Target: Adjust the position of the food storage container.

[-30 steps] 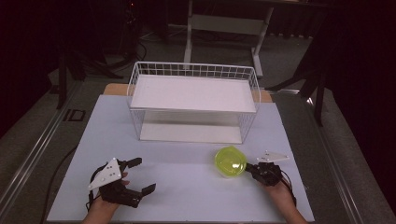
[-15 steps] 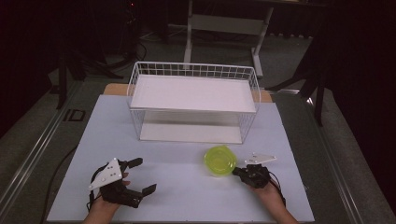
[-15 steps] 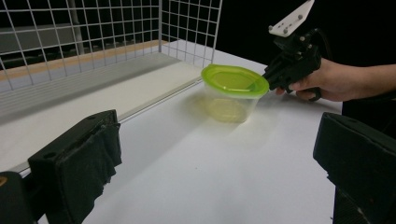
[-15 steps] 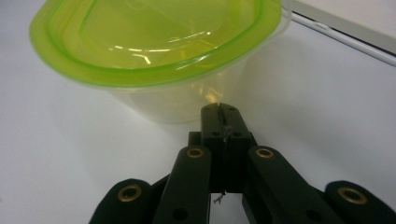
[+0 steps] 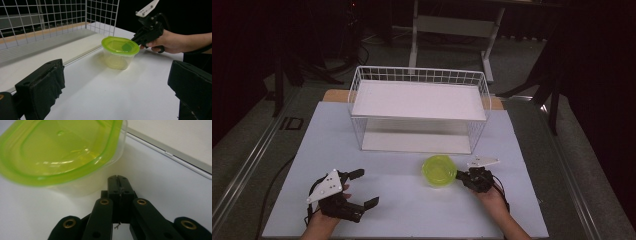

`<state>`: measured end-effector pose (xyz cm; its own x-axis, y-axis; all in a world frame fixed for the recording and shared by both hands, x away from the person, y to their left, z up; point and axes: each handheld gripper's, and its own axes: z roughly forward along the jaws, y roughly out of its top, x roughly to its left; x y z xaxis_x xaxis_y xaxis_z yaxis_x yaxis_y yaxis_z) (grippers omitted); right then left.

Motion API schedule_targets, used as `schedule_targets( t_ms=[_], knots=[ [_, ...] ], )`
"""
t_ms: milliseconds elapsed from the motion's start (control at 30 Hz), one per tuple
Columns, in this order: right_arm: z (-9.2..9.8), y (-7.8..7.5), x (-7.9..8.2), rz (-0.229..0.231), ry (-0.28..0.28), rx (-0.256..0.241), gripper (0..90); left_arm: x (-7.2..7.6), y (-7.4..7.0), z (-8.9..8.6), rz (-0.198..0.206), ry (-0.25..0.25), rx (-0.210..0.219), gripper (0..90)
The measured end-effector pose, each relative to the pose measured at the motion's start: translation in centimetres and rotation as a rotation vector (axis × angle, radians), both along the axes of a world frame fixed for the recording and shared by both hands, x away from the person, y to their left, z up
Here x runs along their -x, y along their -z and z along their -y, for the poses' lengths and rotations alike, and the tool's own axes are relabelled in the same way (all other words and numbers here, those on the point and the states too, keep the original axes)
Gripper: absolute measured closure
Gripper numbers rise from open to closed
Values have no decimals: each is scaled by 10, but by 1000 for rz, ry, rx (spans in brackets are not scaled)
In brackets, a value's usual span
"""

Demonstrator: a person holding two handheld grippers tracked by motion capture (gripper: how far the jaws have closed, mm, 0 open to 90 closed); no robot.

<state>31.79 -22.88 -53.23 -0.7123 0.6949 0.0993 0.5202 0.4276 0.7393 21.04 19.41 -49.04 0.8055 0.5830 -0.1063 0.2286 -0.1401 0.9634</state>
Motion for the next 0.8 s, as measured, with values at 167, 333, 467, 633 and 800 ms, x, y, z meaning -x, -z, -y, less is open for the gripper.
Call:
schedule_targets(
  t_ms=[167,333,467,633,800],
  knots=[
    [-10,4,7,-4,-18,12,900,0,0,0,1,0,2,18],
    [-16,3,11,-11,-39,3,900,1,-1,0,10,-3,4,18],
    [-24,3,12,-14,-70,-9,900,1,-1,-1,8,-7,9,18],
    [-35,5,13,-23,-96,-2,900,1,-1,-1,4,-6,9,18],
    [-34,2,8,-11,-63,-1,900,0,-1,-1,5,-4,9,18]
  ],
)
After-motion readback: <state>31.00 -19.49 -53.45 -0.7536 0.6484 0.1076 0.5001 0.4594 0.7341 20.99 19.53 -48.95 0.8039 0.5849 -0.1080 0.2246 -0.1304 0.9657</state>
